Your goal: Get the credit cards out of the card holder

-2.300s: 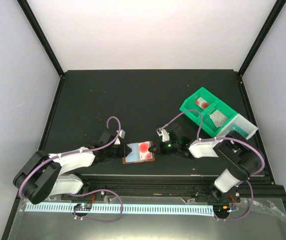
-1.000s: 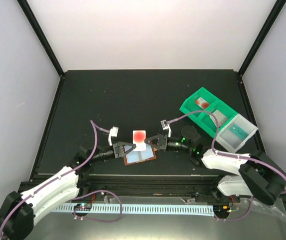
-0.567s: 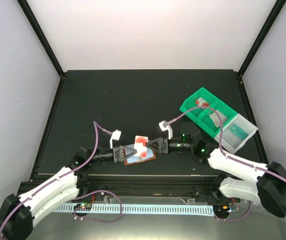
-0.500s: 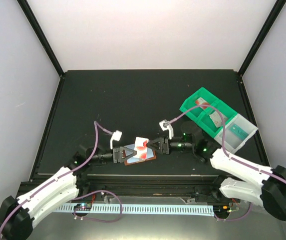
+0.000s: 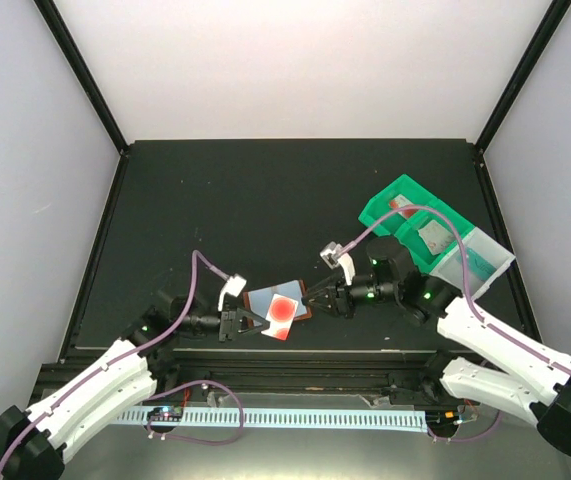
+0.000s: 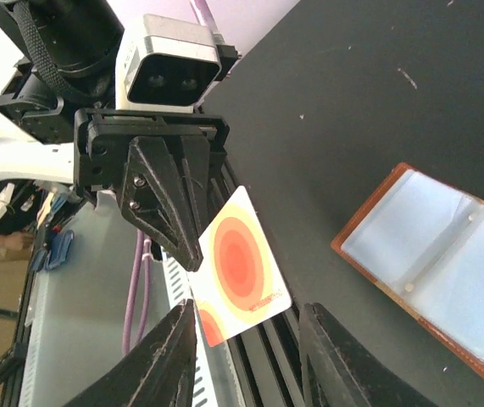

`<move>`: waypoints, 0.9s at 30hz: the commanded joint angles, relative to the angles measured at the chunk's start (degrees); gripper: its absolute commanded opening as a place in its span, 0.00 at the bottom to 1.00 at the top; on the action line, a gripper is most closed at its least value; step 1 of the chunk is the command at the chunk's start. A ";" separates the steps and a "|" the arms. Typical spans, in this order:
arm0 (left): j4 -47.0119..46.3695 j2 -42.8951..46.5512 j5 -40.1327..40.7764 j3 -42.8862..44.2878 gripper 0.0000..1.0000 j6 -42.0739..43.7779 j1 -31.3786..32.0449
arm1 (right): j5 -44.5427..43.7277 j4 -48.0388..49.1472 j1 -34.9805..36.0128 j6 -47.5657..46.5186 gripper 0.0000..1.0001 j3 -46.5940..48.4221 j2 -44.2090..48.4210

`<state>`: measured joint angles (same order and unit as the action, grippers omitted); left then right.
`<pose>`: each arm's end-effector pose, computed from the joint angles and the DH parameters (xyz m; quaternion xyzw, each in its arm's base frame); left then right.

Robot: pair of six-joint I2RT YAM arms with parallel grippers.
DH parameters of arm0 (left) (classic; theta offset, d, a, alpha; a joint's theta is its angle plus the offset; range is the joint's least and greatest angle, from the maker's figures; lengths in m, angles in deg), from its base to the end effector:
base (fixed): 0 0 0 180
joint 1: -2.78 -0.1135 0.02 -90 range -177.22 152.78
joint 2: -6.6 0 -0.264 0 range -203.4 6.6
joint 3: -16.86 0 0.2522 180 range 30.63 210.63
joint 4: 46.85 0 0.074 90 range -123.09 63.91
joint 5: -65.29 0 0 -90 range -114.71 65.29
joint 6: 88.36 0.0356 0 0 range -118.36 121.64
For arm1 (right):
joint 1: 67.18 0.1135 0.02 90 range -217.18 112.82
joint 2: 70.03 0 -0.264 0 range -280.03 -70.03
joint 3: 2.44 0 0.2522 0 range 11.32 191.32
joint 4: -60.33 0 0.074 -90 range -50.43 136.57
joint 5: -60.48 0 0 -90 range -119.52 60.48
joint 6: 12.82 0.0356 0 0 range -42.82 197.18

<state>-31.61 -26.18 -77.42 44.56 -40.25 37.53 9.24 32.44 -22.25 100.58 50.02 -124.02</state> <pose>0.0980 -0.1024 0.2009 0.2073 0.7498 -0.6033 0.1757 0.1298 0.1609 0.2703 -0.3166 0.7690 0.5043 0.2328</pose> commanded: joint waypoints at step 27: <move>-2.84 -1.13 -4.86 -0.40 0.02 2.25 0.41 | 14.11 -6.41 0.93 -9.63 0.15 10.96 -17.34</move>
<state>-33.12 -26.92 -81.35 43.90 -39.22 37.74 20.91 26.08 -21.55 91.70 59.39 -141.22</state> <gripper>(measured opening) 0.024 0.225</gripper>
